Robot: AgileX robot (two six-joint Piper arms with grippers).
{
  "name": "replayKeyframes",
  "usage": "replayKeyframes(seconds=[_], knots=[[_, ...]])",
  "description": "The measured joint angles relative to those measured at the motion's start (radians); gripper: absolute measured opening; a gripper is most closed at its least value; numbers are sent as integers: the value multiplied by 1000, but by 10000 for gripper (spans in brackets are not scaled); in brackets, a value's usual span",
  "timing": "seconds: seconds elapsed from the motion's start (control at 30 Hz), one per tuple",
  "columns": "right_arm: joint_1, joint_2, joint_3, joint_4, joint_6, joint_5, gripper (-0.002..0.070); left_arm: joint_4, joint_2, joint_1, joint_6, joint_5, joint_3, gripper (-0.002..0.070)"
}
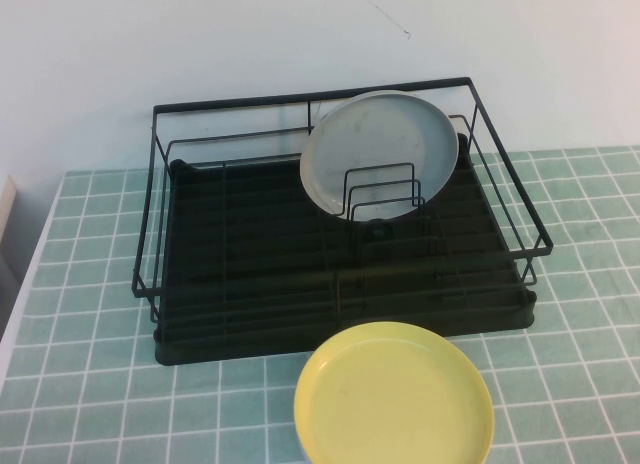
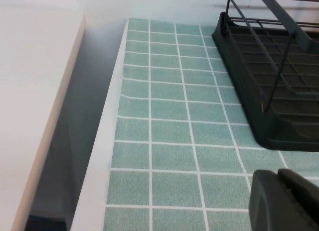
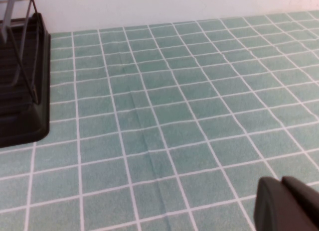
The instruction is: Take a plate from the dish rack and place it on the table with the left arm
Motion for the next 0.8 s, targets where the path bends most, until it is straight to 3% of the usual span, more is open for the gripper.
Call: replayKeyframes(seconds=[0.47,0.63,0.8], knots=[[0,0,0,0,0,0,-2,-6,0,0,10,-18,0,-3],[0,0,0,0,0,0,-2,-59,0,0,10,-124,6,-3],[0,0,0,0,0,0,-2,-91,0,0,10,-351,6,-3]])
